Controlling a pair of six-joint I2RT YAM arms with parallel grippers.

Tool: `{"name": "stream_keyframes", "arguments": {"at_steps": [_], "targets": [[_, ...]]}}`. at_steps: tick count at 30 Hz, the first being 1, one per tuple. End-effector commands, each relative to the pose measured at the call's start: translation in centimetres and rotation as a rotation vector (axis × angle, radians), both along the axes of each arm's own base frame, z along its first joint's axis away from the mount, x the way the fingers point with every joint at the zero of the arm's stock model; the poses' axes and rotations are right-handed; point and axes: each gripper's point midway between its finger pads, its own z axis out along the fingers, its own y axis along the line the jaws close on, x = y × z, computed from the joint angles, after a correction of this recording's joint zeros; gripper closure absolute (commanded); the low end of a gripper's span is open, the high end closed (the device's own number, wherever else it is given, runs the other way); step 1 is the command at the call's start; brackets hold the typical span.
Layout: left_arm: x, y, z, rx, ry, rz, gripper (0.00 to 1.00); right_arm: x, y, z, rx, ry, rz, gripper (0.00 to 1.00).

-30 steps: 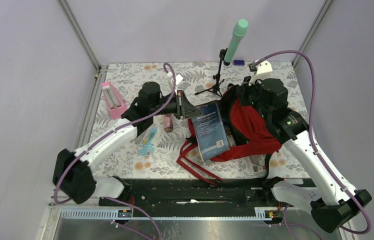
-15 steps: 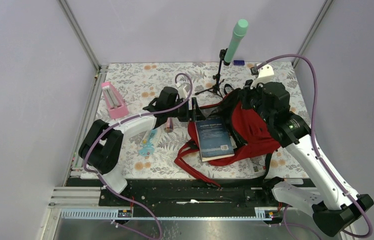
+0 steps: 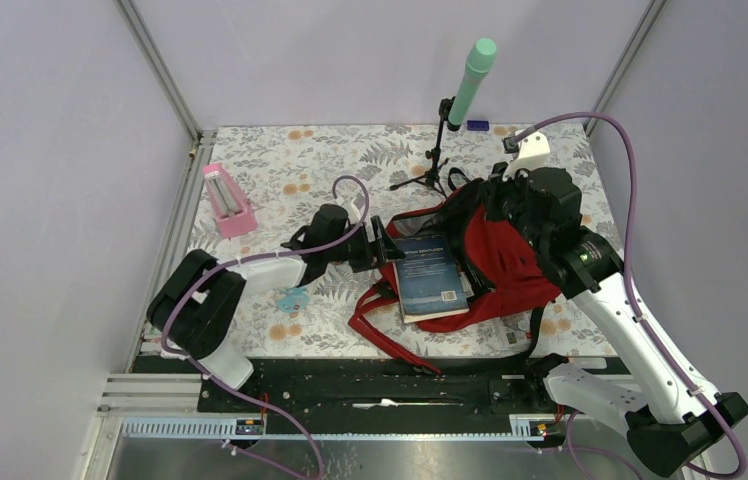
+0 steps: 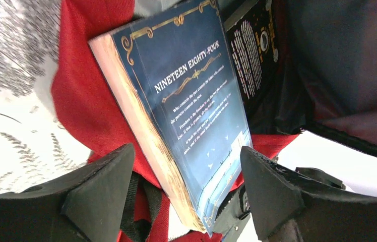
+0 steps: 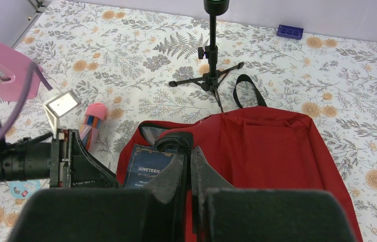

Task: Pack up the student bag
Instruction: Place the book in the student bag.

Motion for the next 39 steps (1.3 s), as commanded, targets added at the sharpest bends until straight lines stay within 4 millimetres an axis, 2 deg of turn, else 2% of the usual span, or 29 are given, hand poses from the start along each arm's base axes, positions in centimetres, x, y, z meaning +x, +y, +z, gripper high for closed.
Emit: {"name": "stream_keyframes", "arguments": {"at_steps": [1, 4, 7, 11, 16, 20, 29, 32, 36, 39], "targets": [[0.0, -2.5, 1.0, -0.103, -0.002, 0.020, 0.25, 0.1, 0.1, 3.2, 0.054, -0.103, -0.006, 1.00], [-0.3, -3.4, 0.4, -0.123, 0.018, 0.018, 0.30, 0.0, 0.0, 3.3, 0.054, -0.105, -0.008, 1.00], [-0.4, -3.6, -1.2, -0.094, 0.058, 0.039, 0.33, -0.1, -0.1, 3.5, 0.056, -0.109, -0.010, 1.00], [-0.6, -2.7, -2.6, -0.009, 0.067, 0.078, 0.34, -0.3, -0.3, 3.6, 0.057, -0.115, -0.013, 1.00], [-1.0, -2.0, -2.9, 0.055, 0.046, 0.101, 0.34, -0.3, -0.3, 3.6, 0.057, -0.116, -0.017, 0.99], [-1.4, -3.1, -3.3, -0.001, 0.080, 0.083, 0.34, -0.2, -0.2, 3.5, 0.061, -0.112, -0.014, 0.99], [-2.2, -6.0, -4.3, -0.011, 0.106, 0.061, 0.34, -0.2, 0.1, 3.4, 0.075, -0.103, -0.005, 1.00], [-2.0, -6.0, -4.7, 0.016, 0.095, 0.086, 0.45, -0.2, 0.2, 3.5, 0.079, -0.102, 0.000, 1.00], [-1.5, -6.0, -4.7, -0.002, 0.088, 0.123, 0.77, -0.2, 0.3, 3.4, 0.077, -0.100, 0.001, 1.00], [-1.4, -6.6, -3.3, -0.058, 0.068, 0.119, 0.98, -0.1, 0.3, 3.2, 0.073, -0.096, 0.000, 1.00]]}}
